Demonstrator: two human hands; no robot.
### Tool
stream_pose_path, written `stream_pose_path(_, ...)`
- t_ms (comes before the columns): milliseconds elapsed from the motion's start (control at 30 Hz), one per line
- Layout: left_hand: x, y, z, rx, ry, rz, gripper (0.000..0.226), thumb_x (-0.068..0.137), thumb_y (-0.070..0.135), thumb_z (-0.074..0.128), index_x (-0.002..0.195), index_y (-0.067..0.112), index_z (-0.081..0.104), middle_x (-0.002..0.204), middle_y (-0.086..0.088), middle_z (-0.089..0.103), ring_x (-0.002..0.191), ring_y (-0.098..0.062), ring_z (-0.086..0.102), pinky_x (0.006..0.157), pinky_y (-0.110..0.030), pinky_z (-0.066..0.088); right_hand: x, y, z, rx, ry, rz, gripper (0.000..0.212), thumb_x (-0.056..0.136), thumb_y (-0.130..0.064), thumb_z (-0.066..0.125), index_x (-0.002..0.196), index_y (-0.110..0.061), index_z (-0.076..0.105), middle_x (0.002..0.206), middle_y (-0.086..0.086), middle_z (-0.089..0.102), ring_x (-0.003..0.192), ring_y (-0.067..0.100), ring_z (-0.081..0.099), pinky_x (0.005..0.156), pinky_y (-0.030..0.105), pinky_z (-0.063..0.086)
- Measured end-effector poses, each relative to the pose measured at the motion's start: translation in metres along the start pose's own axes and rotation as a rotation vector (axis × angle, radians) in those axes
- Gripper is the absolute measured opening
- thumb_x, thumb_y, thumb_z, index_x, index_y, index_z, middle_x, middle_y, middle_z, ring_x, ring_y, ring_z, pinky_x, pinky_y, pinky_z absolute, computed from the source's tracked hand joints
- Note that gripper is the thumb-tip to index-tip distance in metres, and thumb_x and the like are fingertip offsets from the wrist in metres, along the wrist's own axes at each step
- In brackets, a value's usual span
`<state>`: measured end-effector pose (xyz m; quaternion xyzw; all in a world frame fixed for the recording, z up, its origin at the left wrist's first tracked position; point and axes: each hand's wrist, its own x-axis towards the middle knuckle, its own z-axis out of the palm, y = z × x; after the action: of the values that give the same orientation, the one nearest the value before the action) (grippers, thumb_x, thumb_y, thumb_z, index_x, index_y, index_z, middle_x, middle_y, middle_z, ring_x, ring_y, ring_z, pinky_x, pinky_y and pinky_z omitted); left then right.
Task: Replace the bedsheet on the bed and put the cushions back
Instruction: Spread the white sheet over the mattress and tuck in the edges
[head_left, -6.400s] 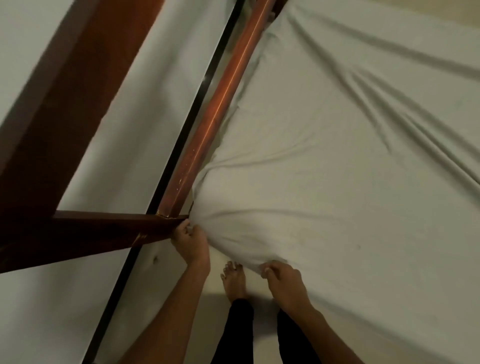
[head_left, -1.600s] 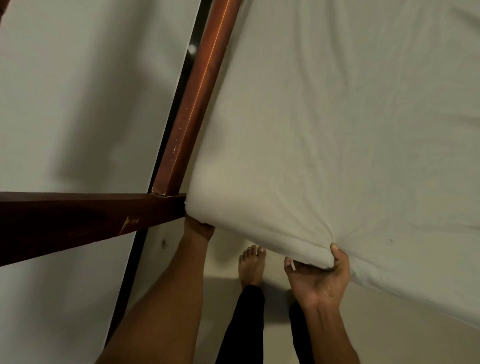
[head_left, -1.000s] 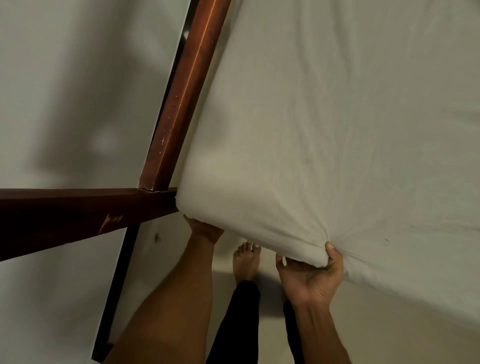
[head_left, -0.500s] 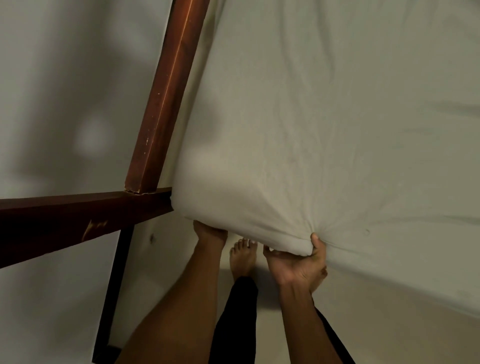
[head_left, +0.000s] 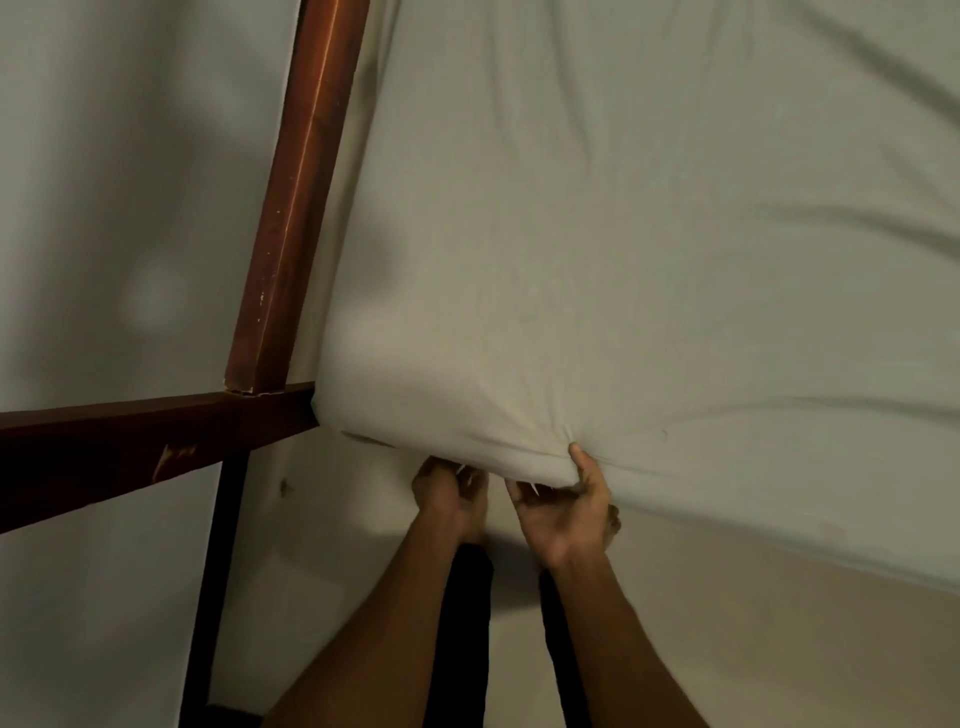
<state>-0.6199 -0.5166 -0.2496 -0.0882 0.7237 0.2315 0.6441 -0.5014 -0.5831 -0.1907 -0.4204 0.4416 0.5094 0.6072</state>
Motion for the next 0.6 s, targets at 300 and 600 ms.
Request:
stream_pose_path(300,-0.032,-0.056,0.034,0.521,-0.255,-0.120,0.025,0.105,0.000,0.049,0.127,-0.005,0.061,0.109,-0.023,0.075,0.094,-0.034,0.077,0.066,-0.038,0.064,-0.011,-0.087,-0.094,-0.108,0.209,-0.029,0.031,0.091,0.003,0.041,0.109,-0.004,0.064,0.121,0.018,0.068,0.123,0.038,0.061,0.094,0.045,0.057)
stream_pose_path(600,-0.005,-0.087,0.035,0.734,-0.048,0.147,0.013,0.106,0.011,0.052,0.103,0.010,0.064,0.088,-0.013,0.074,0.072,-0.032,0.073,0.061,-0.042,0.061,0.018,-0.131,-0.137,-0.450,0.509,-0.292,0.008,0.098,-0.002,0.062,0.098,-0.007,0.069,0.105,0.014,0.075,0.089,0.032,0.073,0.064,0.036,0.057)
